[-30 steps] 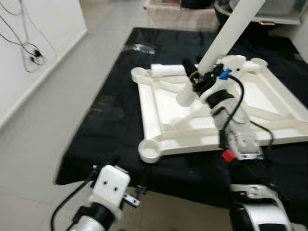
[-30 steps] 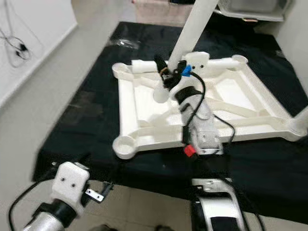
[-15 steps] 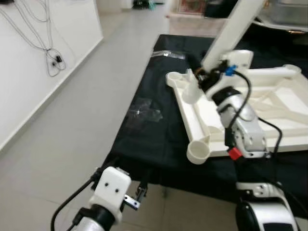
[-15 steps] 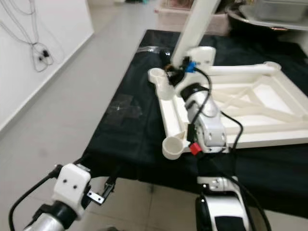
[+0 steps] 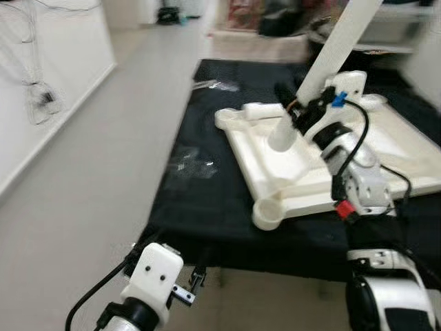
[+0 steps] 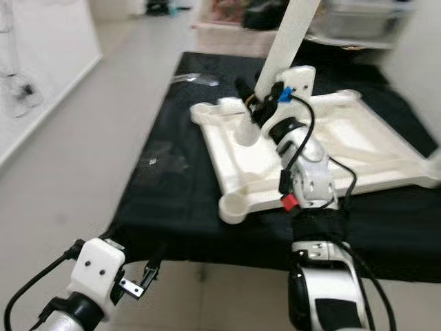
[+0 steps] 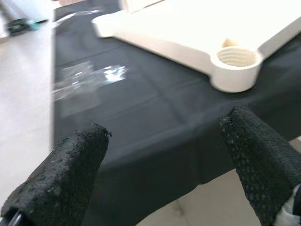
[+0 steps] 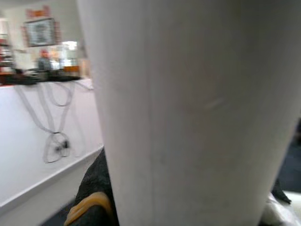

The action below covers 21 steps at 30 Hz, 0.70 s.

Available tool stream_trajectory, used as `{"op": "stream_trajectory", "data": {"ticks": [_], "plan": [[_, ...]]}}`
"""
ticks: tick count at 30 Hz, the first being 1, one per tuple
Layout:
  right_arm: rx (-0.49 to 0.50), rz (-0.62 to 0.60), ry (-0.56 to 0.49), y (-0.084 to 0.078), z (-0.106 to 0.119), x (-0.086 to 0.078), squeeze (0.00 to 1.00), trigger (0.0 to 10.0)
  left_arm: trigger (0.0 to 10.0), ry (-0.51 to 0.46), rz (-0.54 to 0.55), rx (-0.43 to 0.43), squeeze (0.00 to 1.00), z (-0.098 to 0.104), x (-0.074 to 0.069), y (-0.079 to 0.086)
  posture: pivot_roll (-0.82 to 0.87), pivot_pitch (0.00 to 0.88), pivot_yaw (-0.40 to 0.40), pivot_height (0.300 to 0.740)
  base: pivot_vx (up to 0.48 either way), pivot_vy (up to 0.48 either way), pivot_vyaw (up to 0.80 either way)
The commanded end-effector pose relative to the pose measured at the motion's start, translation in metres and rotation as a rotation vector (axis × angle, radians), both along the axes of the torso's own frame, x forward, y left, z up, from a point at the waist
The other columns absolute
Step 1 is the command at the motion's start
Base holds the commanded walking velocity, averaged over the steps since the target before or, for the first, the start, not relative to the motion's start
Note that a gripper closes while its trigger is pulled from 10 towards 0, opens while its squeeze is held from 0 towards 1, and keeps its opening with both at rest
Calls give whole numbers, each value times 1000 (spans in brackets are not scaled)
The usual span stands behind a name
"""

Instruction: Building children table

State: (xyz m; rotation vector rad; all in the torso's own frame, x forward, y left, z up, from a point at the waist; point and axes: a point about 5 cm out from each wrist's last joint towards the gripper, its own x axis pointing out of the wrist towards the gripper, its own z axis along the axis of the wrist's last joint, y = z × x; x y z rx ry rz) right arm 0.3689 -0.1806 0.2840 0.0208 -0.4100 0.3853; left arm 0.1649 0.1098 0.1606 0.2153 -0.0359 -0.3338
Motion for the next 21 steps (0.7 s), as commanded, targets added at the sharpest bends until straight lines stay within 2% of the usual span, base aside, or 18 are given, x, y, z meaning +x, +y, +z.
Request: {"op": "stream_trajectory", "data": {"ticks": [1, 8, 16, 19, 20, 21], "plan": [[10, 33, -11, 3, 0, -4, 0, 10000, 10000, 11, 6, 12, 0, -2, 0, 0, 139, 158, -26, 740, 0, 0, -800], [-6, 72, -19, 12, -1, -3, 0, 10000, 10000, -1, 11, 51, 0, -2, 2, 2, 139, 162, -30, 740, 0, 0, 0], [4, 66, -26, 11, 1, -1, 0, 10000, 10000, -4, 18, 63, 0, -2, 2, 1, 138, 165, -28, 740, 0, -338, 0], [16, 129, -9, 13, 4, -1, 0, 10000, 10000, -4, 48, 59, 0, -2, 4, 4, 138, 168, -31, 740, 0, 0, 0], [18, 196, -2, 15, 5, -3, 0, 10000, 10000, -4, 58, 59, 0, -2, 5, 6, 137, 168, -28, 740, 0, 0, 0], [18, 196, -2, 15, 5, -3, 0, 10000, 10000, -4, 58, 59, 0, -2, 5, 6, 137, 168, -28, 740, 0, 0, 0]]}}
